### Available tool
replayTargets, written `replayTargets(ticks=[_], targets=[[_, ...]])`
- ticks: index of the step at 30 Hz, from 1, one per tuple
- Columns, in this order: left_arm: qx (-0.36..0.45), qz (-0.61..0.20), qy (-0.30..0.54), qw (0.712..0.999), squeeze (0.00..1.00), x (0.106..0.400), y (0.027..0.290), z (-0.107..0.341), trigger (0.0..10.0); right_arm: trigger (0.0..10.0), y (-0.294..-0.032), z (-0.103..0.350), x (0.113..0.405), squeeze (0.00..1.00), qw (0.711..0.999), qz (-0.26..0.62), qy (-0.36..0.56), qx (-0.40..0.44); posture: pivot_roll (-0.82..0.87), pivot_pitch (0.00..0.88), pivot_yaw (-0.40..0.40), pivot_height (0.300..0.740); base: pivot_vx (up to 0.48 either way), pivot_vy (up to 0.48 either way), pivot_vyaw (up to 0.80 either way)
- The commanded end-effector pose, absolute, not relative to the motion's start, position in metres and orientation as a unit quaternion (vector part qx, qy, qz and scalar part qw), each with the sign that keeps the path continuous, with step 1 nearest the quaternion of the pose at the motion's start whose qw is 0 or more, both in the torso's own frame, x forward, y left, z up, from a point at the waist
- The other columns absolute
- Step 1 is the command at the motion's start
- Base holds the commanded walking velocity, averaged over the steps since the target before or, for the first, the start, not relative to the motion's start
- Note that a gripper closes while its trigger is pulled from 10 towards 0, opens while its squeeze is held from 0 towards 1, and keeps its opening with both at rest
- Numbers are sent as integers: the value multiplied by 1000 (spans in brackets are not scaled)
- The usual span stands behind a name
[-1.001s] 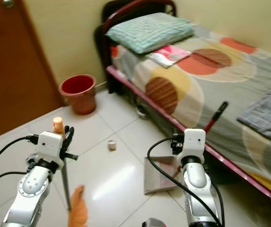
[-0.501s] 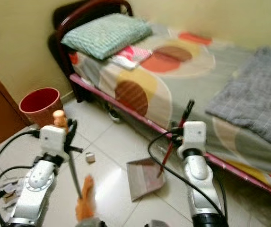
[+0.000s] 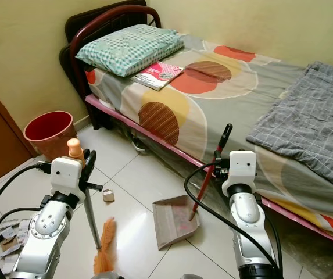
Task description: Sweep floor
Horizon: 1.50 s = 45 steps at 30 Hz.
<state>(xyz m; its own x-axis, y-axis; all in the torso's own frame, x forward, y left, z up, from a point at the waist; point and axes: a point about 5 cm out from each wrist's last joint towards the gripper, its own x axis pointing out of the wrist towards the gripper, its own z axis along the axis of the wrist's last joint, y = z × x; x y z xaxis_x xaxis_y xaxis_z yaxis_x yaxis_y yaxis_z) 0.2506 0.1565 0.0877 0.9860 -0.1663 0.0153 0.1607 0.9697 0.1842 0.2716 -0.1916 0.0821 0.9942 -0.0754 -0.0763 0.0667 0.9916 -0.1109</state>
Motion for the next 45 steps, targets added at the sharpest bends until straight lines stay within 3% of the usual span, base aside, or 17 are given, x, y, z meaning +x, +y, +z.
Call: replayTargets(ticks=[1,10,31,45], targets=[[90,-83,-19,992,0,254,157,91,10000,10000,-194,88,275,0,998,-37,27,-54,-58,0,21,740,0,-337,0],[88,-75,-19,993,0,254,158,91,10000,10000,-188,89,274,0,997,-10,25,-67,-55,0,17,740,0,-307,0],[100,-10,-11,995,0,255,179,89,10000,10000,-176,91,271,0,995,63,16,-73,-46,0,13,740,0,0,38],[99,-2,-8,995,0,255,184,88,10000,10000,-185,87,268,0,996,-15,20,-80,-46,0,13,740,136,0,58]])
